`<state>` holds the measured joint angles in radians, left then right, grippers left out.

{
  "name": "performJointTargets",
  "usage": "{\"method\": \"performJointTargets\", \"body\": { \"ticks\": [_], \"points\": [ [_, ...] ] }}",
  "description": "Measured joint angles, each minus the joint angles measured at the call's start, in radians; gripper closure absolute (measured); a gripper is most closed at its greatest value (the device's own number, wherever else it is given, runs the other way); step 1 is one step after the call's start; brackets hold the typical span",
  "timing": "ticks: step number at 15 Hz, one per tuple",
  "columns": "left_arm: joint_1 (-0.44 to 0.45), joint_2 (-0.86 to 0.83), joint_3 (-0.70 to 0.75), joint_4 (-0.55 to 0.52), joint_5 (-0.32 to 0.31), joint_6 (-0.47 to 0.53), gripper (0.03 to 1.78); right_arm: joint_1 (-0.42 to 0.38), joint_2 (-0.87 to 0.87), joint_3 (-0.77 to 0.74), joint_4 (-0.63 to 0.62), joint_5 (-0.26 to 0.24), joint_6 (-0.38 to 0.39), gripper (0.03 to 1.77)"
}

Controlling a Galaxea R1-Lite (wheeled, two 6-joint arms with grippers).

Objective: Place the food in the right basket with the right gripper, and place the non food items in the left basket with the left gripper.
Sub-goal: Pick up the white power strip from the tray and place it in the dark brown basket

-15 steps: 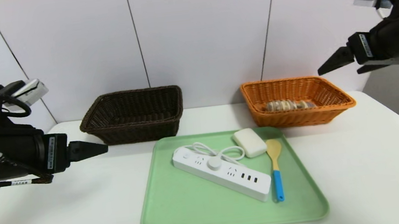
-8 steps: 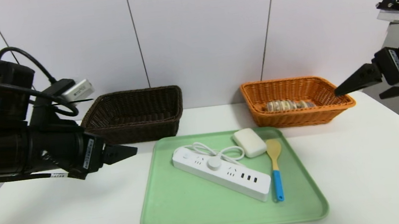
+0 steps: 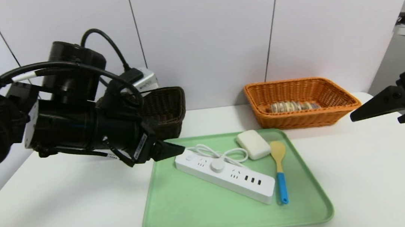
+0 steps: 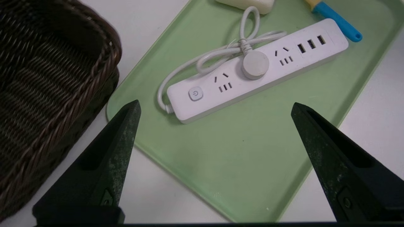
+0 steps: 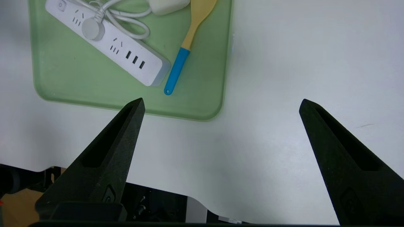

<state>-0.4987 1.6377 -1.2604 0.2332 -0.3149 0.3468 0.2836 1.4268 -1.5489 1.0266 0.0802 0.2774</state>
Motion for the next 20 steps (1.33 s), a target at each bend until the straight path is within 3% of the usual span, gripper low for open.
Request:
{"method": "performJointTargets", "body": {
  "ticks": [4,13,17,20],
  "points": [
    [-0.018,0.084,-0.064,0.029,-0.122,0.166,0.12,0.008,-0.023,0.025,-0.002,0.006,0.013,0.11],
    [-0.048,0.237,-0.123,0.059,-0.182,0.591,0.12,0.013,-0.067,0.097,-0.003,0.008,0.027,0.10],
    [-0.094,0.300,-0.183,0.059,-0.182,0.605,0.12,0.010,-0.087,0.130,-0.003,0.008,0.030,0.10],
    [-0.123,0.339,-0.225,0.060,-0.182,0.506,0.12,0.001,-0.096,0.142,-0.003,0.008,0.032,0.10]
  ]
}}
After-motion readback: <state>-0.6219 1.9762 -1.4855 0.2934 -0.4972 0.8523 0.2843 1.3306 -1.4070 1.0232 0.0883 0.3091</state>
